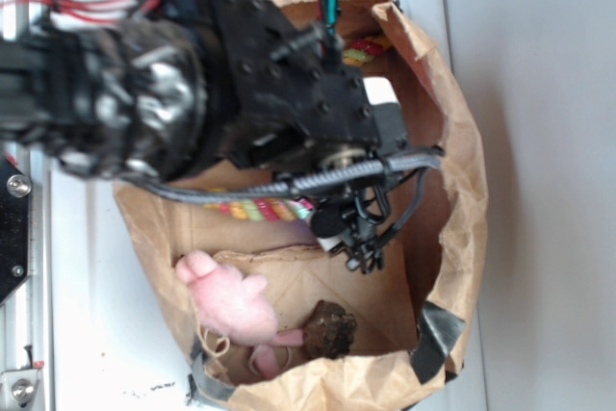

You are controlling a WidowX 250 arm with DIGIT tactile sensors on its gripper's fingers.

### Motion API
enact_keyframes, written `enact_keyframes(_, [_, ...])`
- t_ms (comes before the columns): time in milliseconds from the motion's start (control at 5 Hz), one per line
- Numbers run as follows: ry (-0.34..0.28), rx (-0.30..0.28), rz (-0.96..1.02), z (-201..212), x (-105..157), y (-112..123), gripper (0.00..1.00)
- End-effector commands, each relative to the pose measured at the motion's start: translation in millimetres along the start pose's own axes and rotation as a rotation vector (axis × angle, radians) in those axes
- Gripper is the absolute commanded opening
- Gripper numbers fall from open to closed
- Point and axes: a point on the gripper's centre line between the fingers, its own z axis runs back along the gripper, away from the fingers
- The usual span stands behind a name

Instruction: Grab the multicolored rope.

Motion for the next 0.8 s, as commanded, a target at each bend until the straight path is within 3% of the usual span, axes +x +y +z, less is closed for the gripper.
enact_keyframes(0, [-0.08,-0.112,-0.026,89,14,-6,0.0])
enact_keyframes(200, [-0.157,-0.075,-0.019,111,14,-9,0.0])
enact_keyframes(600, [-0.158,-0.032,-0.025,150,15,-9,0.0])
